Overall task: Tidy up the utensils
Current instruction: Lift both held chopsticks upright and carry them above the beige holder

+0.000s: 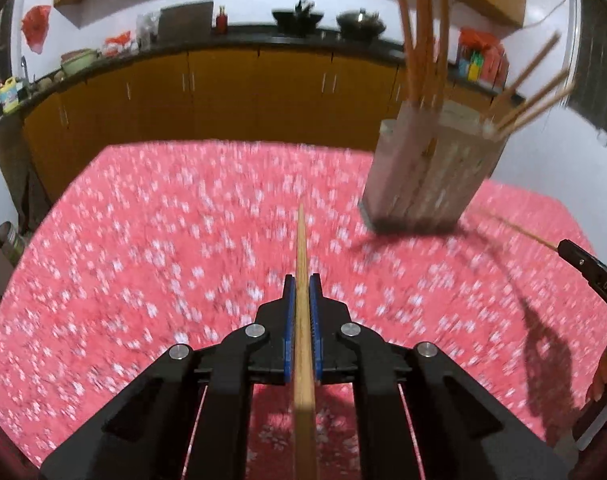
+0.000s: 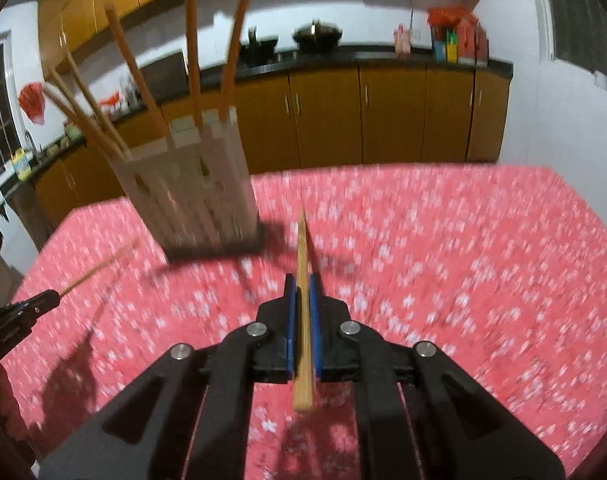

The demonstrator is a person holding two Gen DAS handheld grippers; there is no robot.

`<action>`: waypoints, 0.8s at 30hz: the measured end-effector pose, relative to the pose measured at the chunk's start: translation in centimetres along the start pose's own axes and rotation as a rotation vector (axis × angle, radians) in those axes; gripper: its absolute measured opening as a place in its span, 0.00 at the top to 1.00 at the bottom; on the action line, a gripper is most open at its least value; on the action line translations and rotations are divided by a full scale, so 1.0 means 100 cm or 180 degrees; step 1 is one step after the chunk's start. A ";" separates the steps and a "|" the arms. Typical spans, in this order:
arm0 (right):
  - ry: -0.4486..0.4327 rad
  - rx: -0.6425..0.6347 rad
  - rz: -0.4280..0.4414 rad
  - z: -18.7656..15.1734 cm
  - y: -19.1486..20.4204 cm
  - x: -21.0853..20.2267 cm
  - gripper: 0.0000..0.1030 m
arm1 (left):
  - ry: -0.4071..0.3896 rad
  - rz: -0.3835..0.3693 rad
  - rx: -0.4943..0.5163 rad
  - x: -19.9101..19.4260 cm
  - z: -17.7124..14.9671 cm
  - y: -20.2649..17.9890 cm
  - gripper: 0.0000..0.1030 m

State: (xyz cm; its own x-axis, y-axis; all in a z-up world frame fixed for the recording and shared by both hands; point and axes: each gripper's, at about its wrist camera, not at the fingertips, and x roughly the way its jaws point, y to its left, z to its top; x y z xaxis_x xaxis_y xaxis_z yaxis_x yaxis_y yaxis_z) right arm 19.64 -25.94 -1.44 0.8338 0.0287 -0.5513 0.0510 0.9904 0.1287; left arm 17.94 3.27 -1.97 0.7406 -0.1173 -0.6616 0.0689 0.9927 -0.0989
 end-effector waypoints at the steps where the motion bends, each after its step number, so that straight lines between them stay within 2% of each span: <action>1: -0.0070 0.0000 0.0012 0.008 -0.005 -0.005 0.92 | -0.0076 -0.0024 -0.0019 -0.007 0.006 -0.001 0.93; 6: -0.0344 -0.0018 0.0043 0.027 -0.003 -0.028 0.92 | -0.0380 -0.0150 -0.0099 -0.034 0.030 -0.003 0.93; 16: -0.0569 -0.0067 0.0177 0.050 0.000 -0.050 0.92 | -0.0663 -0.0222 -0.0065 -0.053 0.063 -0.014 0.93; 20: -0.0640 -0.0067 0.0399 0.064 0.005 -0.067 0.92 | -0.0777 -0.0300 -0.0064 -0.066 0.074 -0.017 0.93; 24: -0.0753 -0.0078 0.0750 0.084 0.015 -0.093 0.92 | -0.0901 -0.0470 -0.0098 -0.083 0.087 -0.024 0.93</action>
State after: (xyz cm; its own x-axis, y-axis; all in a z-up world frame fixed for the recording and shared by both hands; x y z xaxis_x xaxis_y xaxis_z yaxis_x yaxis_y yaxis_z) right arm 16.55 -25.86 10.80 0.9258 0.2279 -0.3015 -0.1692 0.9633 0.2085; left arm 17.47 2.09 10.19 0.8810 -0.2435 -0.4057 0.1725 0.9637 -0.2038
